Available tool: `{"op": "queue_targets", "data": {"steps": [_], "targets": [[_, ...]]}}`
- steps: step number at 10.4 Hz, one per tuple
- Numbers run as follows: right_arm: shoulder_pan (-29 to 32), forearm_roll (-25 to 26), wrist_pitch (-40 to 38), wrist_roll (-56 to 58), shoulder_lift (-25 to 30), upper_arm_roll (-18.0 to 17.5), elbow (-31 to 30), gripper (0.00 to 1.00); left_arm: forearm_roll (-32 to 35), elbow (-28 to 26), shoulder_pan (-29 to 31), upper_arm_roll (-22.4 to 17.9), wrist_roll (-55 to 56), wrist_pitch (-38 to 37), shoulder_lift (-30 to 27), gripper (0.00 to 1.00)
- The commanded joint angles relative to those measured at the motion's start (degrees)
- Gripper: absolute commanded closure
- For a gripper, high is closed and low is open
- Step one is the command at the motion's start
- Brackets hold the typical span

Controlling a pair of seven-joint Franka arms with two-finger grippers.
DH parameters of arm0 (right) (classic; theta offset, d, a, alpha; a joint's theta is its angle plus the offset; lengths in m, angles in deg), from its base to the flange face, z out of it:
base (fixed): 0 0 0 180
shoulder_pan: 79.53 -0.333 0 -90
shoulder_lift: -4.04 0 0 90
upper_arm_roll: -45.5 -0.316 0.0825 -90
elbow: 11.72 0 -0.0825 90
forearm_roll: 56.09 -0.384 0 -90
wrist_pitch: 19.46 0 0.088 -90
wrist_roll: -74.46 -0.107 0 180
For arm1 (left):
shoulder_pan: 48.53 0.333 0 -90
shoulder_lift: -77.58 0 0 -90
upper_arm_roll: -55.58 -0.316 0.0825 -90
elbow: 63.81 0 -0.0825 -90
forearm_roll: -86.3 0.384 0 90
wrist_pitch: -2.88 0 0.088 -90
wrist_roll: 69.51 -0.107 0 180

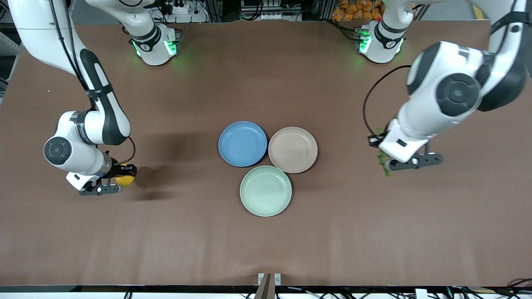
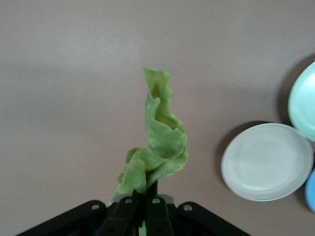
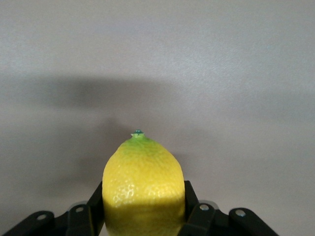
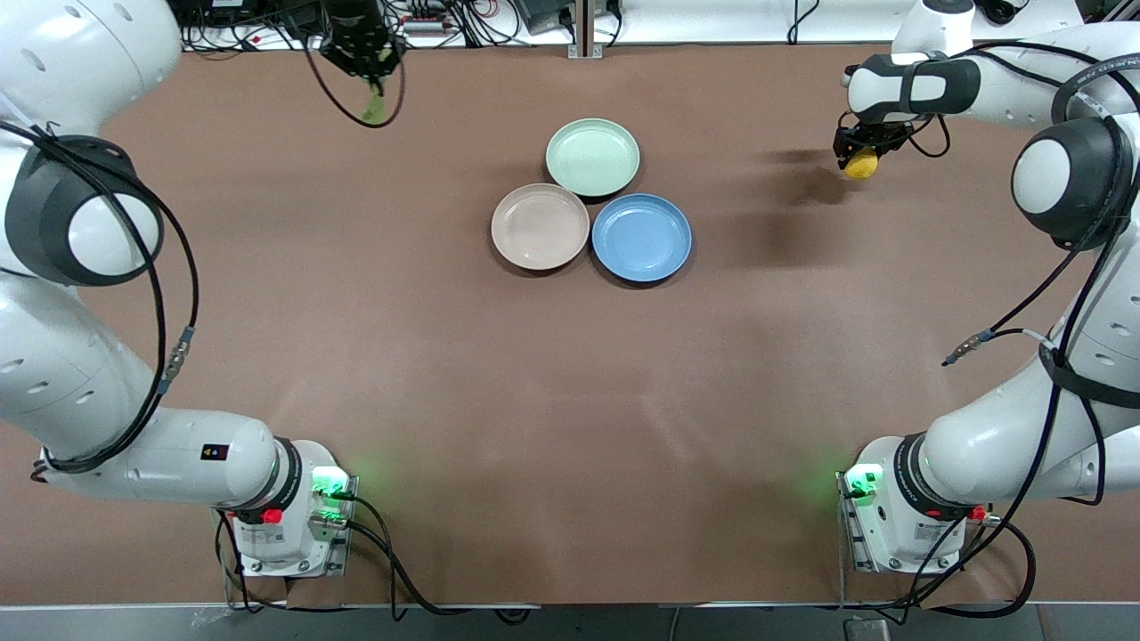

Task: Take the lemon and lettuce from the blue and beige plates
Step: 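Set the lemon down with the right gripper while the left gripper lowers lettuce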

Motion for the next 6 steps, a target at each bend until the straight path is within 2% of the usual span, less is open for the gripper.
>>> {"op": "queue_targets", "data": {"steps": [1, 2, 3, 4, 6], "targets": [[1.59, 1.13, 3.35, 1.14, -1.03, -0.98, -0.89, 1.0, 0.22, -3.78, 2.88, 0.55, -3.84, -0.56, -0.96, 1.0], [1.86, 1.13, 3.27, 1.14, -1.12, -0.98, -0.89, 0.86, 0.48, -4.57, 3.68, 0.46, -4.72, -0.21, -0.18, 1.0], [2.21, 1.13, 3.35, 1.05, -1.03, -0.98, -1.5, 0.16, 0.57, -5.54, 4.21, 0.37, -6.04, 0.92, 0.53, 1.0], [2.39, 1.13, 3.09, 1.14, -0.69, -0.98, -1.86, 0.0, 0.4, -6.85, 6.04, 0.55, -7.88, 1.89, 1.75, 1.0], [3.26, 1.13, 4.05, 2.8, 0.63, -1.07, -4.22, 0.0, 0.05, -13.77, 6.15, 0.55, -8.77, 9.67, 2.29, 1.0]]}}
